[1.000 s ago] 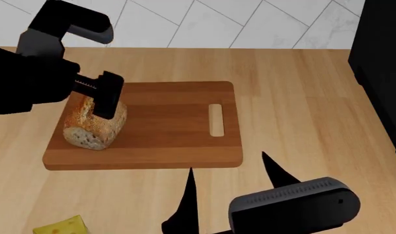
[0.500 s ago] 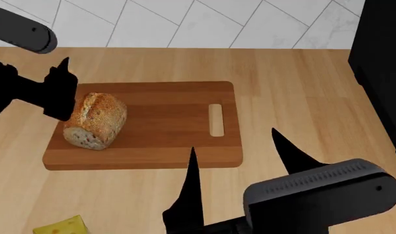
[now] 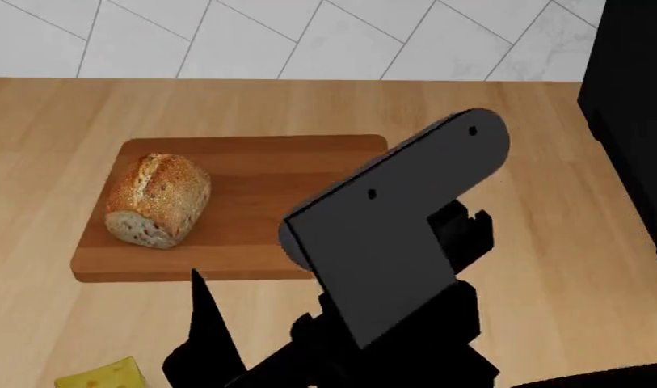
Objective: Place the bread and cheese on the cutting board.
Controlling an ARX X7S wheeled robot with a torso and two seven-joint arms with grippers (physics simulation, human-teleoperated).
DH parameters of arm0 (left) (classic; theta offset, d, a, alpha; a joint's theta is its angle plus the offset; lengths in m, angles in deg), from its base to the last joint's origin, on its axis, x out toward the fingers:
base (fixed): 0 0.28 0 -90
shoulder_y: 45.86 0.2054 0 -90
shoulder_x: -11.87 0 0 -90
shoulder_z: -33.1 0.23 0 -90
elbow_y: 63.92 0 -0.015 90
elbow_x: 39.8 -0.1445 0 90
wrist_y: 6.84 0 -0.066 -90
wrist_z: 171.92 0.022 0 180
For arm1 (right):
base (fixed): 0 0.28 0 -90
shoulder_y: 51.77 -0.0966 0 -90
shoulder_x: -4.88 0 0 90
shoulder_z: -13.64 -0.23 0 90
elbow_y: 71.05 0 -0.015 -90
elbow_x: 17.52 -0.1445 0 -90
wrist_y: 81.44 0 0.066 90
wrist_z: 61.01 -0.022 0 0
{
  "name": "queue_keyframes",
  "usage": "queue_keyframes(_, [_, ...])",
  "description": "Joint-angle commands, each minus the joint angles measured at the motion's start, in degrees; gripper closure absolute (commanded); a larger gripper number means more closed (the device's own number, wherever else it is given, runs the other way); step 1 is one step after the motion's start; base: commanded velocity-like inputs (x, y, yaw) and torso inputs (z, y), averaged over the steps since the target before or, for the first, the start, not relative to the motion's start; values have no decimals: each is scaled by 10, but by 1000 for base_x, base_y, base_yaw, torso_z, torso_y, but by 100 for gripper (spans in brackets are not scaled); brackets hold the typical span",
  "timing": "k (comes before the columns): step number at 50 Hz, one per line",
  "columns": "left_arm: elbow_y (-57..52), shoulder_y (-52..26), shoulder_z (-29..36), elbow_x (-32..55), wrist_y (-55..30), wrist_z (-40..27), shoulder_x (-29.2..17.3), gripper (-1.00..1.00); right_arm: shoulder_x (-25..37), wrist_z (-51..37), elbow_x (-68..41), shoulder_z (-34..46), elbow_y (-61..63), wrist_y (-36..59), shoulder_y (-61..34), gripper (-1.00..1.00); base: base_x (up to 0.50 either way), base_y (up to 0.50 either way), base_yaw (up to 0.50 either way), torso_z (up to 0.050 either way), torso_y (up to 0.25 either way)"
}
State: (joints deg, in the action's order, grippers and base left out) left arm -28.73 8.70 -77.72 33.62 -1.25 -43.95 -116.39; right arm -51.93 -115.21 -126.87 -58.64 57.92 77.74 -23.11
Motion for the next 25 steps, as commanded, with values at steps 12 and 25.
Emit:
queue_keyframes(12, [-4,62,-128,232,60,-163,-93,-100,-167,139,-4,153,-346,70,-192,-100,1,0,0,0,0])
queue_keyframes(25, [-28,103,-158,194,56,-119,-63,-100,-204,65,-199,226,-406,14,-211,-100,0,0,0,0,0])
